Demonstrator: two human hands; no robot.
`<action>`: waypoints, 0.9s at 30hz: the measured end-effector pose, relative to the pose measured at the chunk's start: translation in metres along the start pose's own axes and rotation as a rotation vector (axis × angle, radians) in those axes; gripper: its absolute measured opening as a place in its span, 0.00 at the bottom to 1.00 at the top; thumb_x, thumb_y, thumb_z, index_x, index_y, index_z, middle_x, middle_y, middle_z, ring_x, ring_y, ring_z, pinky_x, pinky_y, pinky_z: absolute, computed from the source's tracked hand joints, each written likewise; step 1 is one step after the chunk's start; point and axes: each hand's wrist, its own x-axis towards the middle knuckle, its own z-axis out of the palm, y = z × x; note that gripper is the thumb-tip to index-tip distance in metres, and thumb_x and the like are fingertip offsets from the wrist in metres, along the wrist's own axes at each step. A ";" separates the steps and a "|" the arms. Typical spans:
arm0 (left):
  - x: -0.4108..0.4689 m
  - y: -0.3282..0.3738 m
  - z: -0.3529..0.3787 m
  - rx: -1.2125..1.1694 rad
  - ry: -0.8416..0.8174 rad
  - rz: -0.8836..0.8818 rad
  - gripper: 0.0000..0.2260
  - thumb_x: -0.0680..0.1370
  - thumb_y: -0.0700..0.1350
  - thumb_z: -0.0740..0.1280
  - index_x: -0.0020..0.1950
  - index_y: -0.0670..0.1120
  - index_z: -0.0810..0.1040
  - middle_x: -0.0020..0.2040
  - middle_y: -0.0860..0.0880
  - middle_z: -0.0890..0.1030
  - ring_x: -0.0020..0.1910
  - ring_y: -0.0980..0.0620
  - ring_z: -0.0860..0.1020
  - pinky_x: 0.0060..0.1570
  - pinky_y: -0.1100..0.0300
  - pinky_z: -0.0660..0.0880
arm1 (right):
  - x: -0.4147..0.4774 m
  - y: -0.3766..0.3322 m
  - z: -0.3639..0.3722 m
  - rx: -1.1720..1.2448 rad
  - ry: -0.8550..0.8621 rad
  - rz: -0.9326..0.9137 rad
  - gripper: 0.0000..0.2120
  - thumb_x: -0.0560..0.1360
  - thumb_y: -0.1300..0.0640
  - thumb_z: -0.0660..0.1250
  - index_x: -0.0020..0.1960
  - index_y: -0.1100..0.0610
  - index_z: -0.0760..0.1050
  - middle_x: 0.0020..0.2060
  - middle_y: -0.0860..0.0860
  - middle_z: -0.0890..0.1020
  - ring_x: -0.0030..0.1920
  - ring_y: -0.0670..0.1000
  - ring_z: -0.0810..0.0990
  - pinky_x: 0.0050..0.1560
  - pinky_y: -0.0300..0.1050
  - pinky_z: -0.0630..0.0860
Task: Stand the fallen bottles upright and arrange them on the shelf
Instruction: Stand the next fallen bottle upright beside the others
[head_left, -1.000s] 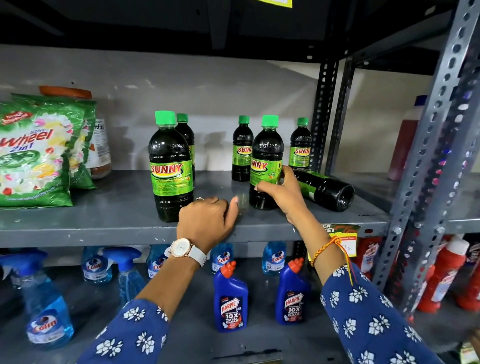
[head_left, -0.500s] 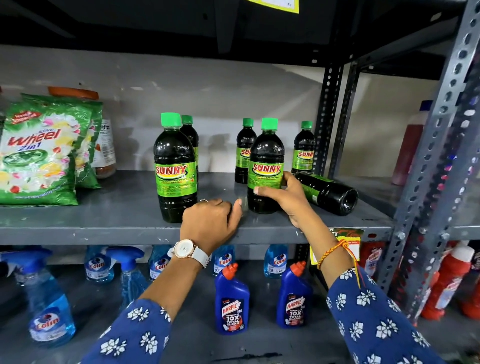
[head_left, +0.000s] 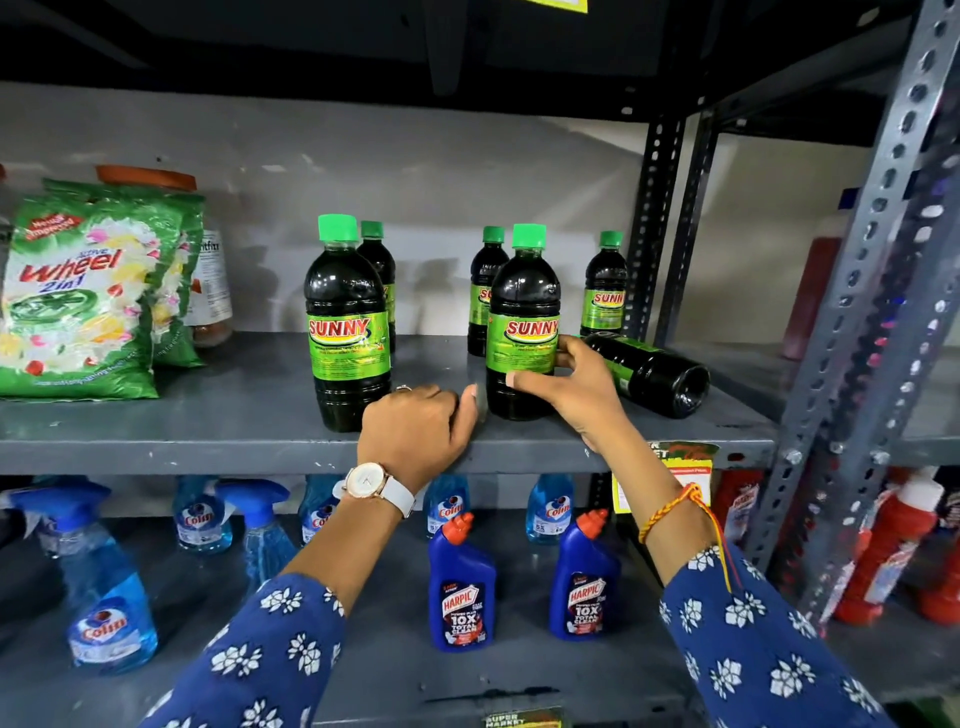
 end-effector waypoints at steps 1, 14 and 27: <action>0.000 0.000 0.000 0.000 0.000 0.004 0.24 0.77 0.51 0.57 0.22 0.44 0.70 0.21 0.46 0.72 0.18 0.44 0.71 0.24 0.66 0.56 | -0.003 0.000 -0.001 -0.001 -0.001 -0.010 0.20 0.64 0.62 0.77 0.52 0.54 0.74 0.42 0.42 0.79 0.42 0.37 0.76 0.38 0.24 0.72; 0.000 0.003 -0.003 0.050 0.006 0.024 0.23 0.76 0.49 0.58 0.22 0.44 0.70 0.21 0.45 0.72 0.18 0.45 0.71 0.23 0.66 0.57 | -0.018 0.000 -0.005 -0.046 0.019 -0.076 0.26 0.61 0.54 0.79 0.55 0.52 0.72 0.50 0.48 0.79 0.52 0.45 0.77 0.49 0.34 0.73; -0.001 0.004 -0.001 0.054 0.044 0.039 0.23 0.76 0.49 0.58 0.22 0.43 0.69 0.21 0.45 0.72 0.18 0.44 0.71 0.21 0.65 0.60 | -0.020 0.002 -0.007 -0.065 0.003 -0.105 0.23 0.62 0.52 0.79 0.51 0.50 0.71 0.43 0.42 0.79 0.44 0.36 0.76 0.45 0.30 0.74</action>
